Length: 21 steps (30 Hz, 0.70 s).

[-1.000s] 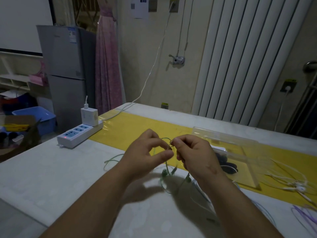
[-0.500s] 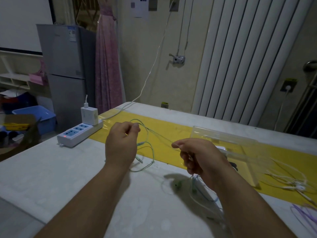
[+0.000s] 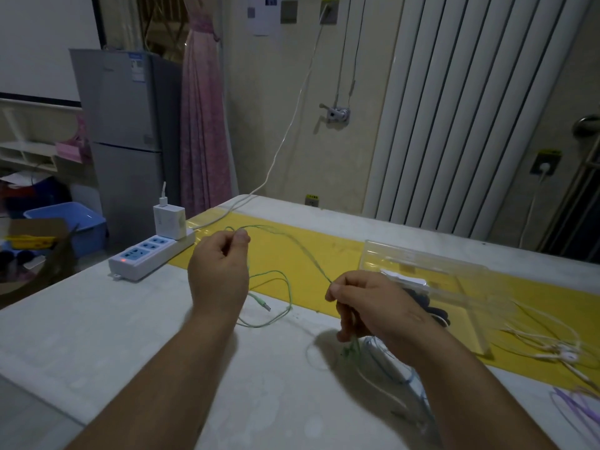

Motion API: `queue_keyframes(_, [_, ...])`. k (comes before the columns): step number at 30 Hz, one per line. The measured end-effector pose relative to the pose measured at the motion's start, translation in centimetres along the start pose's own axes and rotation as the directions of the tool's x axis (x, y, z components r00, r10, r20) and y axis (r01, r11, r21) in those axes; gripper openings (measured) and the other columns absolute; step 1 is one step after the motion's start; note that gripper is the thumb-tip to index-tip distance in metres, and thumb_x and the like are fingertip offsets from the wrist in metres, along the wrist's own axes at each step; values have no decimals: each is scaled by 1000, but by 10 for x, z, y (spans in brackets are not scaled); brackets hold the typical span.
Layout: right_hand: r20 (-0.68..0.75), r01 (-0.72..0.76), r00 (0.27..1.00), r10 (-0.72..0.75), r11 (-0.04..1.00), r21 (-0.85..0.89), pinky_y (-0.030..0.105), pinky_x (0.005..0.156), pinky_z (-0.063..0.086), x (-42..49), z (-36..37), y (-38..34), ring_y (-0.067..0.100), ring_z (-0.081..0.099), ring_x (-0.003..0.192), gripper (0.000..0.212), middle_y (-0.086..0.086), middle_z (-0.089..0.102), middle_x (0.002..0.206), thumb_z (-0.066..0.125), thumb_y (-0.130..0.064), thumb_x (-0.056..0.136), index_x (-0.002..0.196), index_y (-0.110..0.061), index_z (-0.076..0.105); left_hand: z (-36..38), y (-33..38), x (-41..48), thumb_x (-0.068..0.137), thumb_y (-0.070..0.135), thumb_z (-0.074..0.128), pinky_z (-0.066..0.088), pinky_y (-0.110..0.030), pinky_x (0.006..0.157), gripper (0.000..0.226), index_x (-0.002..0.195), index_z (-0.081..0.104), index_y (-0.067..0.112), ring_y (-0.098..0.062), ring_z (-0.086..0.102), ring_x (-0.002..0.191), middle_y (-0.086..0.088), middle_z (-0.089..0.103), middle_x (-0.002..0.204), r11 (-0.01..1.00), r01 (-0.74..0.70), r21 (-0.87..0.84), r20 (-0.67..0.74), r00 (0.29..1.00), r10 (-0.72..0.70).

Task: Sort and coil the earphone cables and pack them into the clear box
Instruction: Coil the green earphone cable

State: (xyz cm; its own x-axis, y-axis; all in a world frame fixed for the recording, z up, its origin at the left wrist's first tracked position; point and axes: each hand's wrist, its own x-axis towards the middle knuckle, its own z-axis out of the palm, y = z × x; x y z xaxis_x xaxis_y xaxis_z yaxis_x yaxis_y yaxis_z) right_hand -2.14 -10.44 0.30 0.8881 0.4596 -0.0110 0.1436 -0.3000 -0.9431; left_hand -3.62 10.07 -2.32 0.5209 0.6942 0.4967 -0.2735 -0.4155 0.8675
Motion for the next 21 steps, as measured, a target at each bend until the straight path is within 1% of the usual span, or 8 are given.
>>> queue_keyframes(3, [-97,63,994,-51,991,119,27,44,34,1,8,-1,12,32,47,23,-2,38,57,48,-12,97,81,-11,63,2,2,-3,85,22,51,35,-28,57,19,90,69,23,-13,47,62,7,57,69,988,48,-144,165,986,-24])
queue_keyframes(6, [-167,101,985,-46,935,340,22,42,21,2,9,-4,10,23,45,22,-3,32,55,47,-14,100,82,-9,60,6,4,-5,85,12,41,32,-28,50,28,99,62,25,-14,40,54,3,56,69,959,119,-256,273,961,-47])
queue_keyframes(9, [-219,130,975,-37,895,427,20,41,18,2,9,-6,10,19,44,25,-4,26,52,50,-21,100,78,-9,57,8,3,-7,94,0,39,45,-28,54,34,110,50,28,-15,54,59,-3,64,77,985,41,-165,284,959,7])
queue_keyframes(12, [-286,166,958,-18,848,503,18,41,16,4,7,-6,9,18,43,25,-3,25,52,49,-20,100,78,-10,55,8,0,-9,96,1,43,53,-30,68,35,113,58,28,-12,63,72,3,69,84,997,-7,-76,322,946,31])
queue_keyframes(14, [-352,213,936,-11,814,541,17,40,17,5,3,-6,9,17,42,26,-2,24,52,47,-20,101,77,-10,54,7,-3,-8,94,6,50,51,-34,78,29,104,67,26,-11,63,85,10,70,85,985,-122,121,315,946,78])
queue_keyframes(16, [-423,233,906,0,834,501,20,41,18,5,0,-6,11,19,43,29,-2,26,50,48,-20,100,73,-12,53,5,-5,-6,92,11,54,44,-38,83,23,96,70,26,-16,58,92,10,71,82,907,-233,352,270,953,140])
queue_keyframes(18, [-466,208,884,24,874,438,26,45,18,5,-3,-4,12,21,42,34,-4,29,47,49,-20,98,64,-15,47,5,-5,-5,94,15,52,40,-37,79,21,93,69,26,-21,54,93,7,70,83,837,-246,489,256,958,132])
queue_keyframes(21, [-454,132,888,80,900,416,26,45,19,3,-3,-4,13,20,39,38,-3,28,44,48,-17,92,56,-19,35,4,-2,-6,94,14,51,36,-29,63,16,95,64,24,-16,53,79,3,65,85,900,-144,412,307,952,12])
